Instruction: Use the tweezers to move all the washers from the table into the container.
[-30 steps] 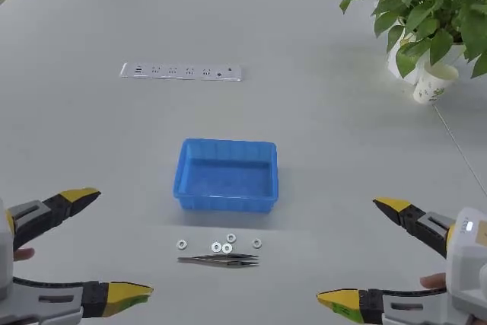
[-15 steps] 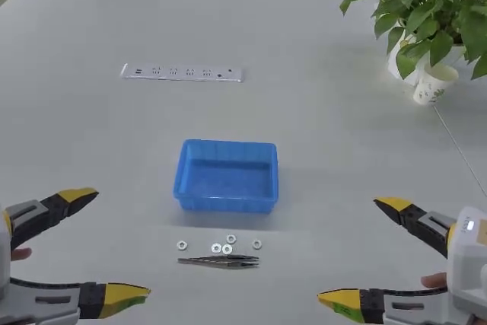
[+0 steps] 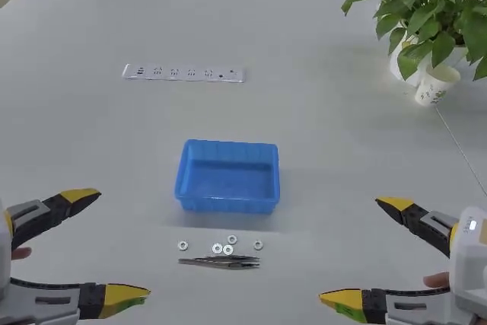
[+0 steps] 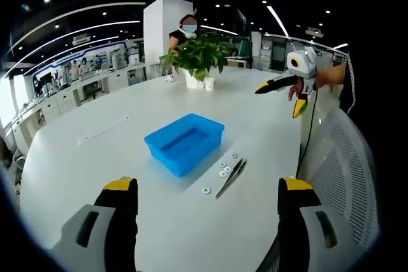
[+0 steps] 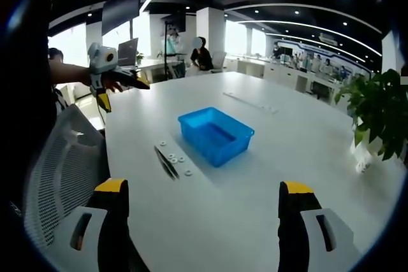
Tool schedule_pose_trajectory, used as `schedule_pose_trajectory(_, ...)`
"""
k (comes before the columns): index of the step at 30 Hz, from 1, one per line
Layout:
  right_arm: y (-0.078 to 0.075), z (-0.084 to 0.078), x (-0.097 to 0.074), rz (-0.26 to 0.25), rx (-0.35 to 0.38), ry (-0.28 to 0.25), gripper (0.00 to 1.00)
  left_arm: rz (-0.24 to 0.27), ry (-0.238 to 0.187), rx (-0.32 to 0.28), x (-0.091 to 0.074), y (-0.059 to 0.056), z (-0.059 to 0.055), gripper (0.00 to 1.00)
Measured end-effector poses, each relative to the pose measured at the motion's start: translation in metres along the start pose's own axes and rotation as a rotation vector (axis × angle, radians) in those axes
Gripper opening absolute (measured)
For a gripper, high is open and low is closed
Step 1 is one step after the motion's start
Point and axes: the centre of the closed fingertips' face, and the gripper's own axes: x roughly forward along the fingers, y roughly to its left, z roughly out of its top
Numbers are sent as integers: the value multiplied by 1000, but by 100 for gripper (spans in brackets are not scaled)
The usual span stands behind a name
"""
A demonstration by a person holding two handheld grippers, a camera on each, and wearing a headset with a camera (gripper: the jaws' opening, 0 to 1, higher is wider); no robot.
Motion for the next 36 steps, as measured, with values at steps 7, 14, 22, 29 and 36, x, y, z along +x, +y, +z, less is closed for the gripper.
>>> schedule_pose_trajectory(7, -1, 0, -1, -1, -1, 3, 99, 1, 5, 3, 0, 1, 0, 97)
schedule_pose_trajectory(14, -2, 0, -2, 1, 3, 8, 98, -4, 12, 18, 0, 2, 2, 96)
schedule_pose_trajectory(22, -5, 5, -2, 1, -9, 8, 98, -19, 21, 43, 3, 2, 5, 95)
schedule_pose_trajectory(29, -4, 6, 4, 27, -35, 31, 97, -50, 48, 62, 12, -2, 2, 89)
schedule_pose_trajectory(36, -3, 8, 10, 55, -60, 44, 95, -98, 79, 83, 25, -12, -2, 83)
